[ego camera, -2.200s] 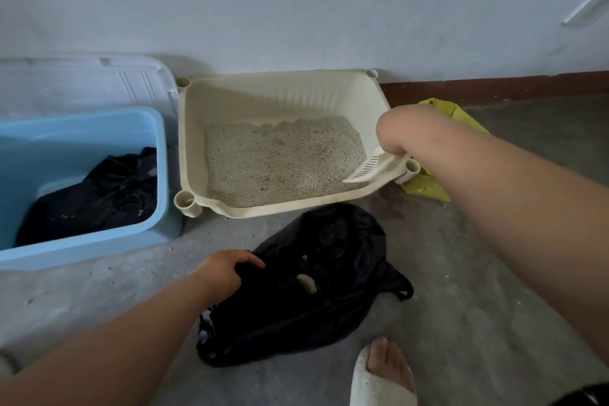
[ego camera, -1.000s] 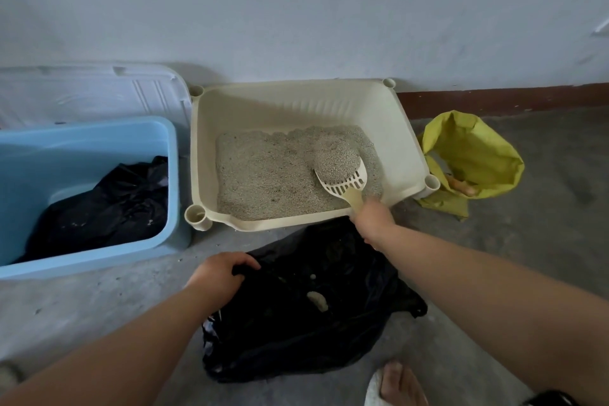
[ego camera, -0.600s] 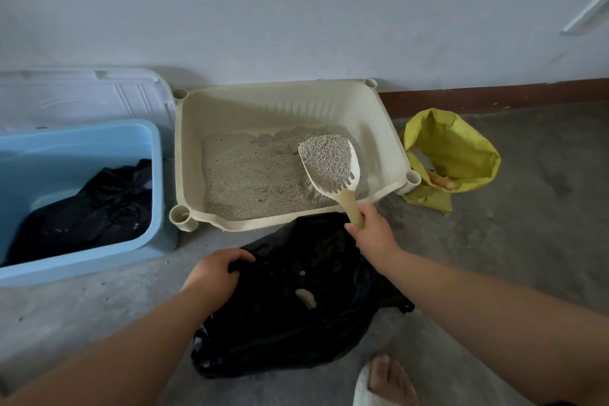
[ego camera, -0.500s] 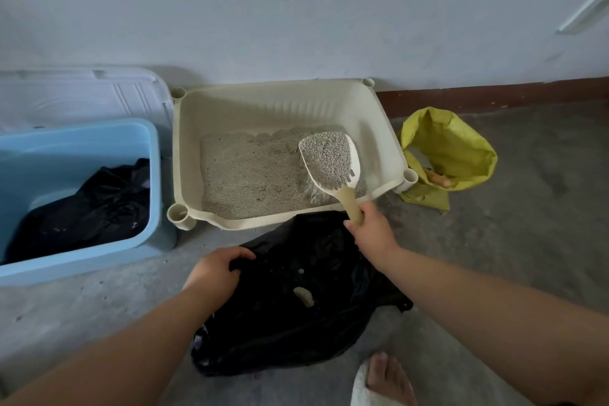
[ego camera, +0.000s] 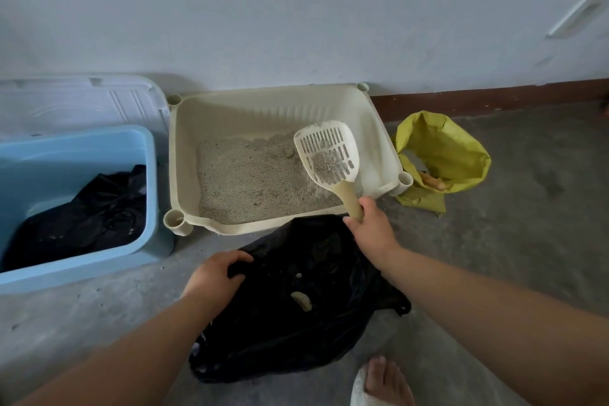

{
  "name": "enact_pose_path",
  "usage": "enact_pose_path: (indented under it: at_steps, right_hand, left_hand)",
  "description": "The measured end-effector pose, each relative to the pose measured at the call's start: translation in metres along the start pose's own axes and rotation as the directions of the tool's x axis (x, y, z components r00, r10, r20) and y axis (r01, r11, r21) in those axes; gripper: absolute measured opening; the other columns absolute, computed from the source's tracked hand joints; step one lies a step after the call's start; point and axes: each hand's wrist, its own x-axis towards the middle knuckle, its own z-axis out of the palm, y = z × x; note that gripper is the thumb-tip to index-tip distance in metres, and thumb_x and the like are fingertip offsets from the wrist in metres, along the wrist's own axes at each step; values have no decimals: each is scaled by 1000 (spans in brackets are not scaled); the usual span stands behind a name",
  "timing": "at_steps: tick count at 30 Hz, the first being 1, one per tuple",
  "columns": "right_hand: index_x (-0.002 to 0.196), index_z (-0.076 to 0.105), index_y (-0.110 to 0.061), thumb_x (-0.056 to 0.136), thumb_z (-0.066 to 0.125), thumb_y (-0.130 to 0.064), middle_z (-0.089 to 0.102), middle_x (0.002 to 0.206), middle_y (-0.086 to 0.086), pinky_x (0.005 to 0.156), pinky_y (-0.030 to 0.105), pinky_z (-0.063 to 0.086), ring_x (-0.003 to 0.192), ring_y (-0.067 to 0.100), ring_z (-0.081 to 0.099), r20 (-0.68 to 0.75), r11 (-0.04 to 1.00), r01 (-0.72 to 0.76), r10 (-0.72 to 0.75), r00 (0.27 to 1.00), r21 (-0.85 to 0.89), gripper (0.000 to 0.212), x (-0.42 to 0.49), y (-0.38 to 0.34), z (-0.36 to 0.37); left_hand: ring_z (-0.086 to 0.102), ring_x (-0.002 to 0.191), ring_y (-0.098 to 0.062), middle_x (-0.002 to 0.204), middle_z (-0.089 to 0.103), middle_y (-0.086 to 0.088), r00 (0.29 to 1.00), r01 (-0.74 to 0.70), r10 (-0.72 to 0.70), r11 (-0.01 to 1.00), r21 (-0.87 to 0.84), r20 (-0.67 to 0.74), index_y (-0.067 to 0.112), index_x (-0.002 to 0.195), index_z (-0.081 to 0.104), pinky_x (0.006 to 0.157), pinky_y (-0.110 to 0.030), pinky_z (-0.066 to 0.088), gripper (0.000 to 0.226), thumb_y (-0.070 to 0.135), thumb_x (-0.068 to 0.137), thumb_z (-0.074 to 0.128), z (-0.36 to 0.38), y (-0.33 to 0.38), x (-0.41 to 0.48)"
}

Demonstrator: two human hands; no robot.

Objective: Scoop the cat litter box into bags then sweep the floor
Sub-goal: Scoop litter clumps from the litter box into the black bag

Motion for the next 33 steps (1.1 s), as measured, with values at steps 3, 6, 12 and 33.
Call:
enact_pose_path:
  at_steps: [3,6,12,33]
  right_hand:
    - [109,44,-12,91,57,-18,52,98,6,70,31,40,84,19,50,5,1000,7,-7,1000,-2,22,-1,0,2]
    - [108,45,-13,91,57,-18,52,95,6,66,29,39,81,18,49,2,1000,9,-9,1000,4,22,0,0,1]
    - [102,49,-19,86,61,-16,56,91,1,72,33,46,84,18,55,45,999,46,-46,998,1,20,-6,10,-4]
    - [106,50,-19,83,63,-20,53,97,-3,74,35,47,90,22,56,124,881,260,-229,965,-396,26,-5,12,-25]
  left_hand:
    - [58,106,-17,119,60,4,999,-18,18,1000,18,-32,40,99,63,91,-27,45,27,17,86,65,-1,1,0]
    - [58,104,-16,116,61,4,998,-27,28,999,16,-51,42,91,61,91,-26,44,30,12,87,62,-2,0,2]
    - [55,114,-19,125,58,1,997,-12,12,1000,10,-73,32,112,67,98,-26,41,42,1,89,50,2,-5,7]
    - [53,121,-20,137,54,2,993,30,-39,996,-88,-110,34,132,55,97,-25,39,57,2,84,54,1,-4,10]
